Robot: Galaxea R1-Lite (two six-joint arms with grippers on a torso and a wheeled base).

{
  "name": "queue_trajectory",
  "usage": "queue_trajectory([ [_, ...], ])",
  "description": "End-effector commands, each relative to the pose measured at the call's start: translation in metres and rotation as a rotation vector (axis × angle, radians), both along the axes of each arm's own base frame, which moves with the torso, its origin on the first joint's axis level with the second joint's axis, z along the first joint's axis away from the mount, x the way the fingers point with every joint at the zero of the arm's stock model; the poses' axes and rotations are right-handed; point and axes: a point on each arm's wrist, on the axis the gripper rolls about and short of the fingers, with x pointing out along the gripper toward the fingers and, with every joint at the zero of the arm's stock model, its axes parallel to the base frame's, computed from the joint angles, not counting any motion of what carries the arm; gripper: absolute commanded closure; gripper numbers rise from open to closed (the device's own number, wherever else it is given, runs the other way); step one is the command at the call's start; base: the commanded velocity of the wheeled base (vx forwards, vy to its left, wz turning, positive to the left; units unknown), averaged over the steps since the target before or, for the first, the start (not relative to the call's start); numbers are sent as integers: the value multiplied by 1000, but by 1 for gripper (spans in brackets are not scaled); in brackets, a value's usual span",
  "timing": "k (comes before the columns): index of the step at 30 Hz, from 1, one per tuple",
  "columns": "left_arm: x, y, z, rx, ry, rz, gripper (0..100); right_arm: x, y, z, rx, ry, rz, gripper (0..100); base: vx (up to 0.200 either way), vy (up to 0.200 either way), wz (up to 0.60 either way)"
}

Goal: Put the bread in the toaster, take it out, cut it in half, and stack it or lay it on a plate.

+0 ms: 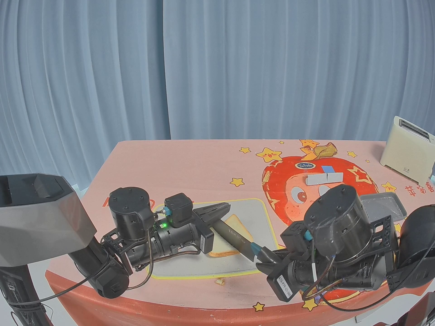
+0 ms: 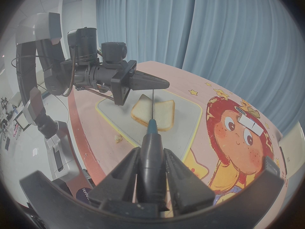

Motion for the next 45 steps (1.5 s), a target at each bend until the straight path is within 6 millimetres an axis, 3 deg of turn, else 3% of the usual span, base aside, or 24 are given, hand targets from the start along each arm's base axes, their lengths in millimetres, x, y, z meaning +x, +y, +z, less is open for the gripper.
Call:
queue_trajectory([
  [1,2,-2,-8,13,19,-1,100,-1,0,-1,-5,3,4,100,0,0,0],
  [6,3,-4,-11,14,20,-3,100,-3,1,-5,-15,11,11,100,0,0,0],
  [15,7,-2,10,-28,-36,8,100,-6,2,-5,-8,12,6,100,0,0,0],
  [45,15,4,-1,-8,-9,34,100,-6,-3,-3,-3,9,-9,100,0,0,0],
])
